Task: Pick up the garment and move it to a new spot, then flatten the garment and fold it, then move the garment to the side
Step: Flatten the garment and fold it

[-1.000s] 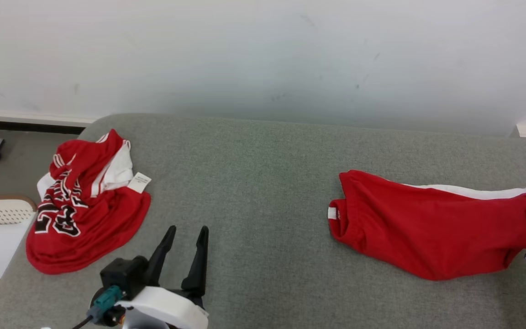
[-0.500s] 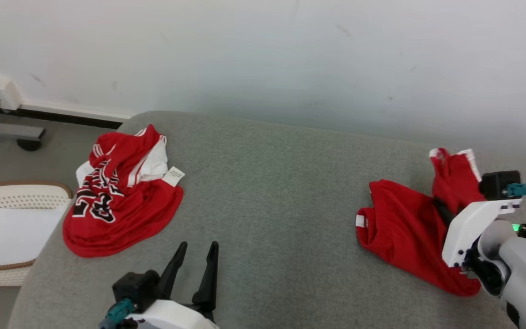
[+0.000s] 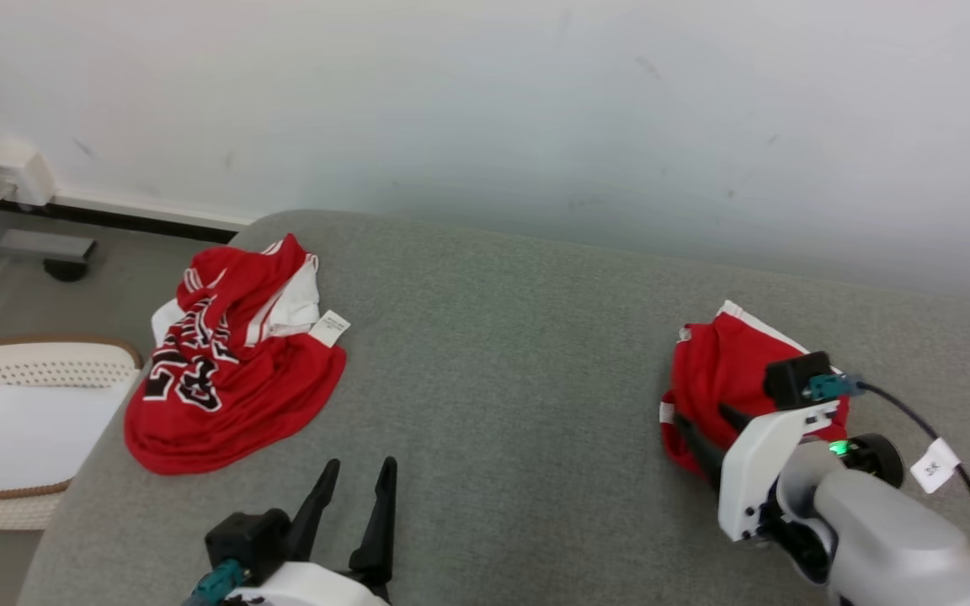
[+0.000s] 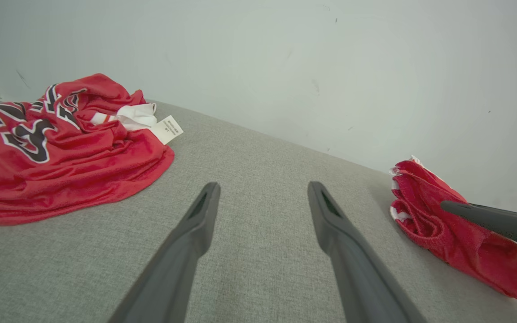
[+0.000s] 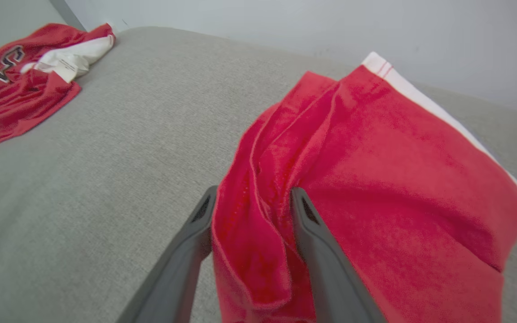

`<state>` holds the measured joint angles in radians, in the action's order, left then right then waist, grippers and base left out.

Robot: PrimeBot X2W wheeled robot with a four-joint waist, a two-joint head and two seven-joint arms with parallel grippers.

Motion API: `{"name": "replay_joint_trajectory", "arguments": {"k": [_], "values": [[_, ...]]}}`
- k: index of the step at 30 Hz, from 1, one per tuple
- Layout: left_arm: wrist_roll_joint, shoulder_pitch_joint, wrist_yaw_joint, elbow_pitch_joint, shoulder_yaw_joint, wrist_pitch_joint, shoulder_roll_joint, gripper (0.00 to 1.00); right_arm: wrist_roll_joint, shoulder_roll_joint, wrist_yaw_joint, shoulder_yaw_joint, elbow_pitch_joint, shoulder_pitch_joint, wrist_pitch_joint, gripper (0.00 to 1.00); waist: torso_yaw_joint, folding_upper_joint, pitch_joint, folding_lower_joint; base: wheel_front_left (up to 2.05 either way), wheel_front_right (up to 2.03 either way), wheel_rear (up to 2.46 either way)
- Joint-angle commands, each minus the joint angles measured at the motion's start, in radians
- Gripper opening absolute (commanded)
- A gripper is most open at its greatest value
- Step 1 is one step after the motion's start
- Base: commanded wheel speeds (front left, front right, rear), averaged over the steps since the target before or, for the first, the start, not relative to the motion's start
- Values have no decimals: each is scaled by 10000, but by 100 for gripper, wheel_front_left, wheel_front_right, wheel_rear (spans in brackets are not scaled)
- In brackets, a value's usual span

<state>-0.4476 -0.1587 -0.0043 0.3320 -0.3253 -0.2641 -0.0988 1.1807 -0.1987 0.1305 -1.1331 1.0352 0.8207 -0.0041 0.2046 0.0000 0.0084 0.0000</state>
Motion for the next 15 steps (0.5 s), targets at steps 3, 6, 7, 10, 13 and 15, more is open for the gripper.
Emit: {"name": "replay_joint_trajectory", "arguments": {"k": [3, 6, 7, 10, 13, 15], "values": [[152, 192, -52, 52, 168, -3, 16, 100, 119, 91, 1, -170, -577, -301, -280, 100, -305, 0, -112, 0, 0, 0, 0], [203, 256, -62, 64, 277, -3, 31, 100, 344, 8, 1, -246, -1348, -500, -528, 100, -558, 0, -186, 0, 0, 0, 0], [219, 266, -63, 55, 327, -3, 32, 100, 403, -83, 1, -271, -1638, -552, -642, 100, -655, 0, -206, 0, 0, 0, 0], [253, 288, -94, 38, 391, -3, 43, 100, 523, -293, 1, -252, -2219, -690, -953, 100, -819, 0, -247, 0, 0, 0, 0], [343, 331, -104, 4, 482, -3, 42, 100, 631, -673, 1, -143, -2974, -819, -1542, 100, -1071, 0, -313, 0, 0, 0, 0], [386, 374, -104, -31, 553, -3, 43, 100, 557, -971, 1, -54, -3364, -899, -1963, 100, -1237, 0, -360, 0, 0, 0, 0]]}}
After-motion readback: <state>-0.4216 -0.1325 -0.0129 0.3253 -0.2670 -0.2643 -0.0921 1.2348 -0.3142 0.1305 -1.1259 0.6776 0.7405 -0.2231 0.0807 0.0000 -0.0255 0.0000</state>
